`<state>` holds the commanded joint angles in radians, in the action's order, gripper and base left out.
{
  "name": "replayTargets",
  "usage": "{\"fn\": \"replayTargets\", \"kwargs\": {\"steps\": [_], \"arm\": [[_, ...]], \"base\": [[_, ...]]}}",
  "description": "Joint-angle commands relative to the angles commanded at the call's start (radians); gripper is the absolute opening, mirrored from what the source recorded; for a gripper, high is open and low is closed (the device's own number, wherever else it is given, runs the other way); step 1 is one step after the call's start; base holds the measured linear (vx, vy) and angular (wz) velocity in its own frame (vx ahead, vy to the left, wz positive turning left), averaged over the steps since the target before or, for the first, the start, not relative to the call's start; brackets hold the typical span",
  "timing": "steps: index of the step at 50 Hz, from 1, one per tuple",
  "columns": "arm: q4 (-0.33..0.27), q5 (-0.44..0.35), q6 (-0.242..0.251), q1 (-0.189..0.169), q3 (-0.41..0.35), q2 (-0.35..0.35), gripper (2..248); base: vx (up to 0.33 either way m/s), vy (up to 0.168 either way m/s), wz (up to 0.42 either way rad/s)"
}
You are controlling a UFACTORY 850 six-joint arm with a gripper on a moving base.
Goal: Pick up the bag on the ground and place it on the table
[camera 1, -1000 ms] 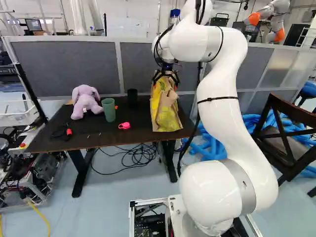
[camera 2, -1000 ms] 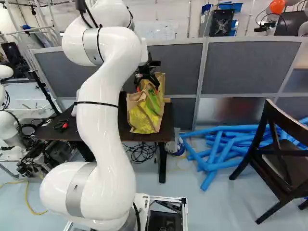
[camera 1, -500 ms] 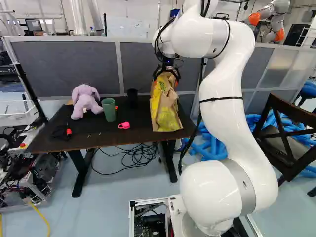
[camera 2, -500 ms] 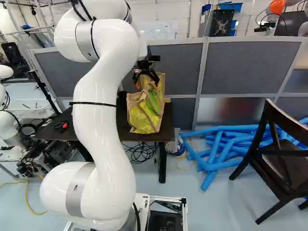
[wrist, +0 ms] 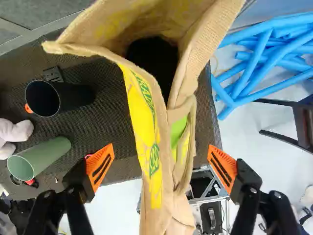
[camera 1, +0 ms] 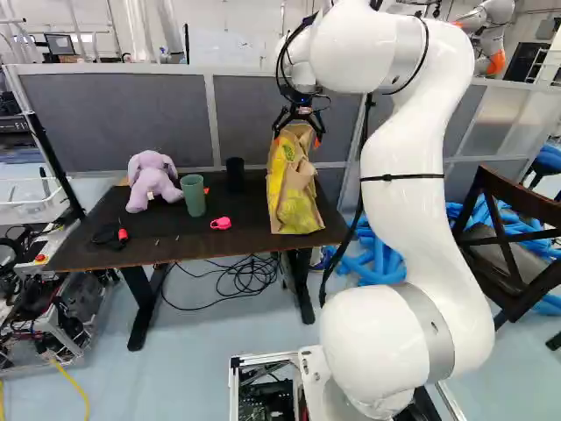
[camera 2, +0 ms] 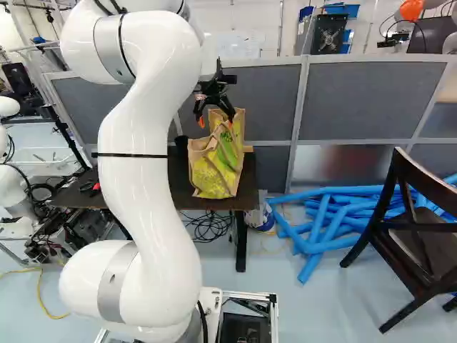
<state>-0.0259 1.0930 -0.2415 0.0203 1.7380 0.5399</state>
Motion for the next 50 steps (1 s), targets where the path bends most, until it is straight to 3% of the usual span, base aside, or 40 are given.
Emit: {"fn": "replayTargets", "kwargs": {"steps": [50], "arm": [[0.000, 0.129, 0.000, 0.001, -0.105, -0.200, 247]], "base": [[0.000, 0.000, 0.000]]}}
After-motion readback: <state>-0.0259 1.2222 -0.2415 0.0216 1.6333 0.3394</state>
